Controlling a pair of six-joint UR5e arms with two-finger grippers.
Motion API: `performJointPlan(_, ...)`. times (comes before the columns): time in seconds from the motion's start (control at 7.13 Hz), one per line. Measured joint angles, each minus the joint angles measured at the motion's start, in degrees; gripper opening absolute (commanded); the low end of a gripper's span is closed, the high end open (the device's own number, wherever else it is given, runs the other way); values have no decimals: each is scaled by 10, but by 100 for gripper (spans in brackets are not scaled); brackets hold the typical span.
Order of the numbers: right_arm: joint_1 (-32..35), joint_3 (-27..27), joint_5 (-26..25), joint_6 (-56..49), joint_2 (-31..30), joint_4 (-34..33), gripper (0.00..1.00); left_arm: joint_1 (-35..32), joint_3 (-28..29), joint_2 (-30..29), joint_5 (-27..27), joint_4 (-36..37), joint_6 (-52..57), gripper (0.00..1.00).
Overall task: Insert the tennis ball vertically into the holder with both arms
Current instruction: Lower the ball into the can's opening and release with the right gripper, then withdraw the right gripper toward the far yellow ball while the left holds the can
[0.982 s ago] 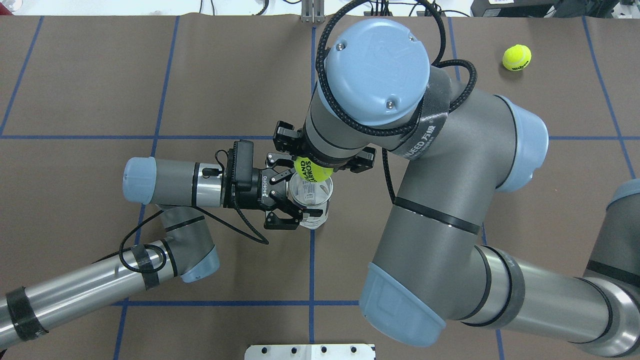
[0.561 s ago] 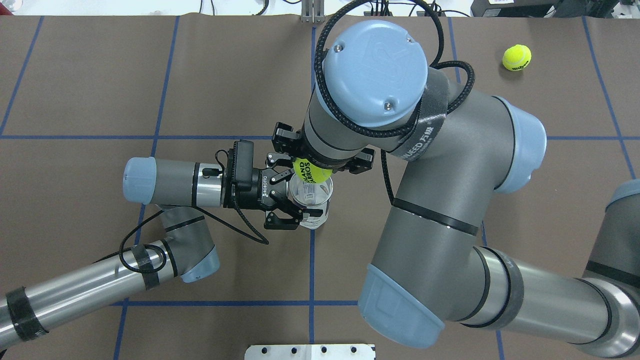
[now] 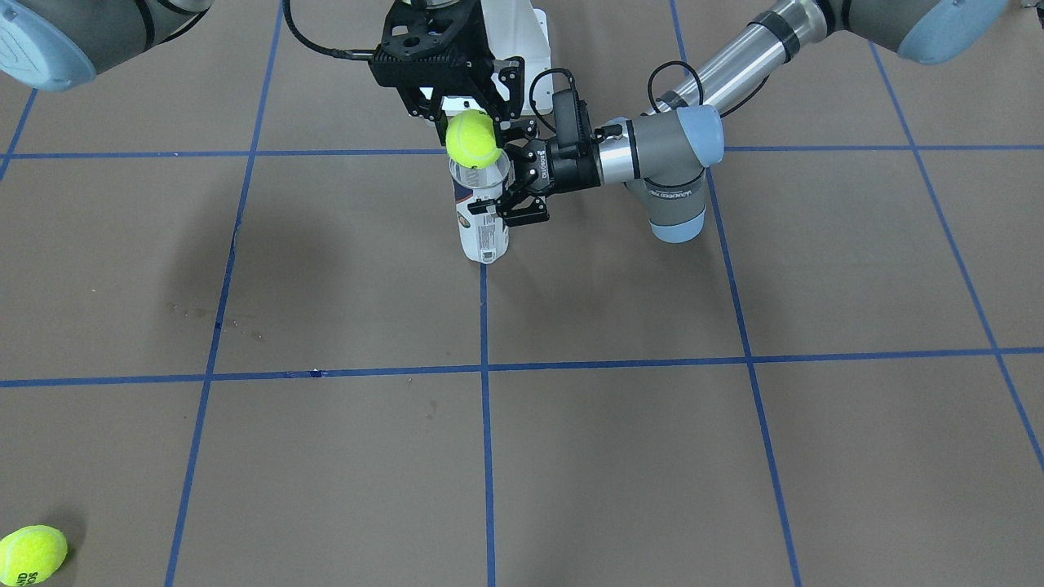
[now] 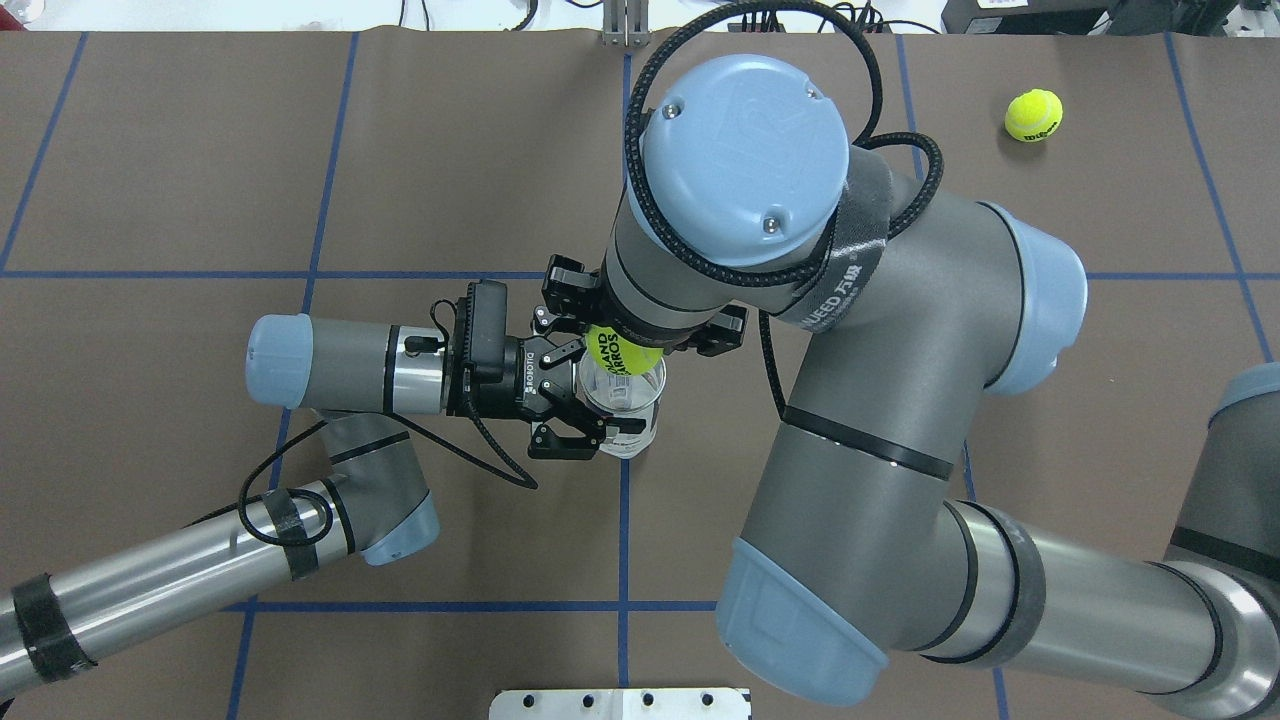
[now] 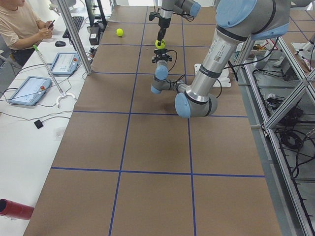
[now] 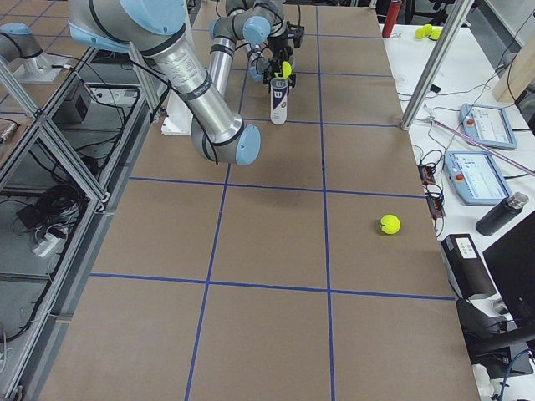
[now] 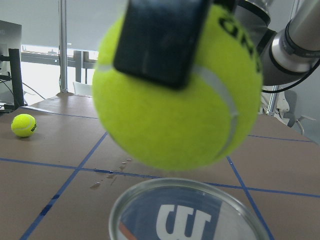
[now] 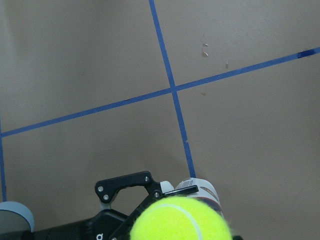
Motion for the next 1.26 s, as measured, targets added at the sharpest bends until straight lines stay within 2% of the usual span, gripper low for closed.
performJointPlan(0.98, -1, 6, -8, -1, 3, -1, 100, 0, 0, -1, 0, 0, 0, 83)
performJointPlan(1.26, 19, 20, -3, -13, 0, -11, 100, 0, -1, -1, 0, -1, 0, 83)
